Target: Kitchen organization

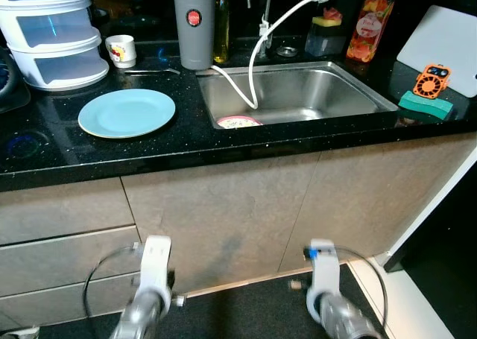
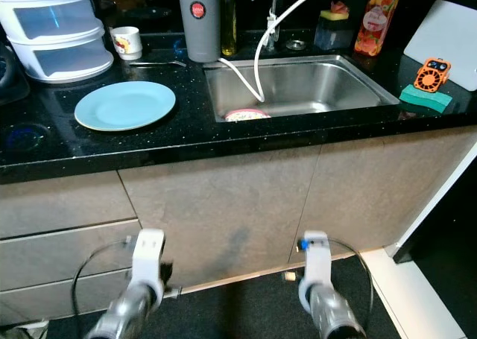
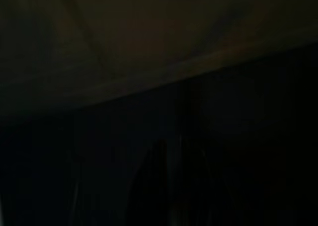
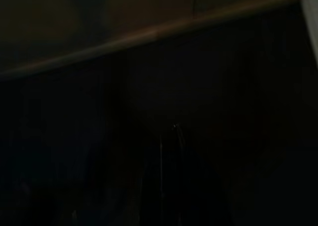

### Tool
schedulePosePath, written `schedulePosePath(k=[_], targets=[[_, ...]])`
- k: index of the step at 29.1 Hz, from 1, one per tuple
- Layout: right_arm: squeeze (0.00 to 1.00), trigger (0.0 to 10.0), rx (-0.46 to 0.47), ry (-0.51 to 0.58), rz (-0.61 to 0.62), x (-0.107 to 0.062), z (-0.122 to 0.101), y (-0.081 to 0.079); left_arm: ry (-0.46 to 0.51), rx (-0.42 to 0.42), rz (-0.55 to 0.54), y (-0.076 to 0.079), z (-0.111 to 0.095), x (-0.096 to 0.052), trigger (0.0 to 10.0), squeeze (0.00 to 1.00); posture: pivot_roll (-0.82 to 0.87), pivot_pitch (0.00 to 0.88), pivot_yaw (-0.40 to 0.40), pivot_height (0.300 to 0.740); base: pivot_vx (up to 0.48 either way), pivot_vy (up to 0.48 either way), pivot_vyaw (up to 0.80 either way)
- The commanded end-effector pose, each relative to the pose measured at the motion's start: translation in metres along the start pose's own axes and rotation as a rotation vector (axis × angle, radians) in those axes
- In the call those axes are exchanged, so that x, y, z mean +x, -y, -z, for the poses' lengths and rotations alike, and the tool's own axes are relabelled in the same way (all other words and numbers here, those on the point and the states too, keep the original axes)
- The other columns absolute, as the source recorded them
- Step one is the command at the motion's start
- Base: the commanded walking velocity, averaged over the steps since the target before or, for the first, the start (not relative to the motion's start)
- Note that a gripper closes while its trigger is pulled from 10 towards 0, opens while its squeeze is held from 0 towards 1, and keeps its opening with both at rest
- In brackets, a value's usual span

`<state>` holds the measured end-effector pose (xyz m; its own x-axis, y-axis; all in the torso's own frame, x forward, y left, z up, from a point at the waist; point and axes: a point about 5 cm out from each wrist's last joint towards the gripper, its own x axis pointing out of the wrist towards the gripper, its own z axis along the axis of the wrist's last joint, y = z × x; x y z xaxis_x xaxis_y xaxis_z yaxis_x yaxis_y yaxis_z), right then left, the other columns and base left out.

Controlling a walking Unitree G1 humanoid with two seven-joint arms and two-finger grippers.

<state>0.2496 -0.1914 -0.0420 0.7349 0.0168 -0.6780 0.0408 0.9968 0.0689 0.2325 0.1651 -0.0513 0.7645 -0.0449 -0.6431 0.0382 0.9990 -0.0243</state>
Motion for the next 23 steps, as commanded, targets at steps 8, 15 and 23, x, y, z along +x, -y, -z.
schedulePosePath(k=[8, 15, 23], targets=[[0.00, 10.0, -0.005, 0.027, 0.001, 0.003, -0.014, 0.000, 0.043, 0.039, 0.009, -0.001, -0.022, 0.006, 10.0, 0.00, -0.06, 0.125, -0.018, 0.740, 0.000, 0.000, 0.00], [0.00, 10.0, -0.009, 0.121, -0.031, 0.009, -0.053, -0.012, 0.150, 0.036, 0.010, -0.001, -0.066, 0.015, 10.0, 0.00, -0.06, 0.114, -0.016, 0.740, 0.000, 0.000, 0.00], [0.00, 10.0, -0.030, -0.006, -0.018, 0.001, 0.001, -0.005, -0.012, 0.031, -0.004, -0.003, 0.005, -0.002, 10.0, 0.00, -0.06, 0.125, -0.019, 0.740, 0.000, 0.000, 0.00]])
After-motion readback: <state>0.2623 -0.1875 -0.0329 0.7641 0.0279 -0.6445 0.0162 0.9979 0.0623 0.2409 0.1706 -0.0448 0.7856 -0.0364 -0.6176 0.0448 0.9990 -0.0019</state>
